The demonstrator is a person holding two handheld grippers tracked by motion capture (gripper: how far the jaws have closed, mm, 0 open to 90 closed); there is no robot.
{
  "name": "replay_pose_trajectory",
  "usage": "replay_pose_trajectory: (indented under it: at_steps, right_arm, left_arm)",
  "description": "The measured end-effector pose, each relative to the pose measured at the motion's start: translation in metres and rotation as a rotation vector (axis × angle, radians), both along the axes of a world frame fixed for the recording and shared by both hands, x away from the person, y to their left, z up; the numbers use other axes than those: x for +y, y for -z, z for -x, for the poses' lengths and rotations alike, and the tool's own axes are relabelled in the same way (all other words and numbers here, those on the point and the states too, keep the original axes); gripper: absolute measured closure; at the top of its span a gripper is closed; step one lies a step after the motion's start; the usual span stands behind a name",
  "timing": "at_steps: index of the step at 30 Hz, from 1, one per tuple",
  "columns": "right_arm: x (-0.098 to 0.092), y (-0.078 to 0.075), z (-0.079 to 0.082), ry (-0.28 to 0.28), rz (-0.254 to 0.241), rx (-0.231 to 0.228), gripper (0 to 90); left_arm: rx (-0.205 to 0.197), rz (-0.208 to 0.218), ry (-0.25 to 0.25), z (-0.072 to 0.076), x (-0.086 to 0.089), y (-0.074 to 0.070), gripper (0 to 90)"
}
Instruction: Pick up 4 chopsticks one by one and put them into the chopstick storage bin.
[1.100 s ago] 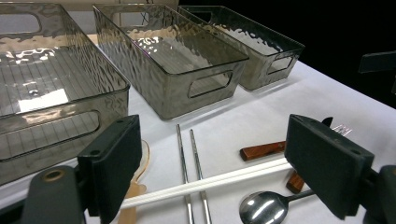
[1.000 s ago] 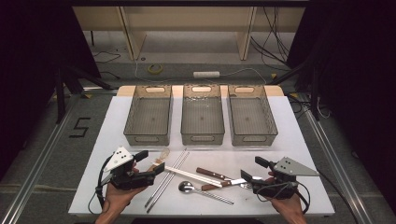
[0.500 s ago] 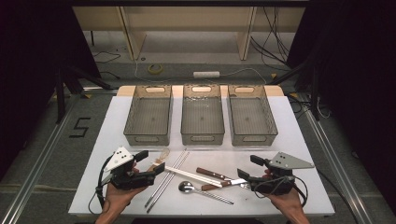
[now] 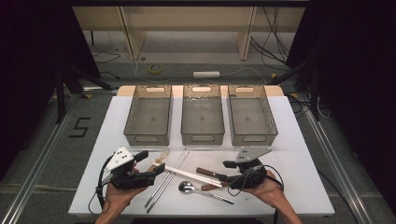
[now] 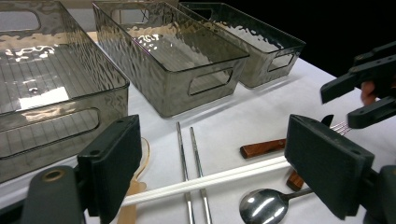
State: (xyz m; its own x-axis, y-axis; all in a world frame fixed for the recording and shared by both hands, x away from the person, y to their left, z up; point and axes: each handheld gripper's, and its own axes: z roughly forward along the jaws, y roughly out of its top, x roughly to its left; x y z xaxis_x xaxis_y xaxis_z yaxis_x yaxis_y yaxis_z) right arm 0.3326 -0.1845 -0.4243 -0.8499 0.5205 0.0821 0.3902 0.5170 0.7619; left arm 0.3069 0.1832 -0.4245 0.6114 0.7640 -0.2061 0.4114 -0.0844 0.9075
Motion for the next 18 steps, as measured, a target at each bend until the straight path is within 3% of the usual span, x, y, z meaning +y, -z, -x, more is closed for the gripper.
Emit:
replay_pose_trajectory:
  at_steps: [7, 18]
  right_arm:
    - [0.021, 0.014, -0.015, -0.050, 0.093, 0.047, 58.6]
    - [0.035, 0.027, -0.029, -0.105, 0.159, 0.098, 66.6]
  left_arm:
    - [-0.001, -0.001, 0.001, 0.000, 0.000, 0.000, 18.2]
    - [-0.001, -0.001, 0.001, 0.000, 0.000, 0.000, 18.3]
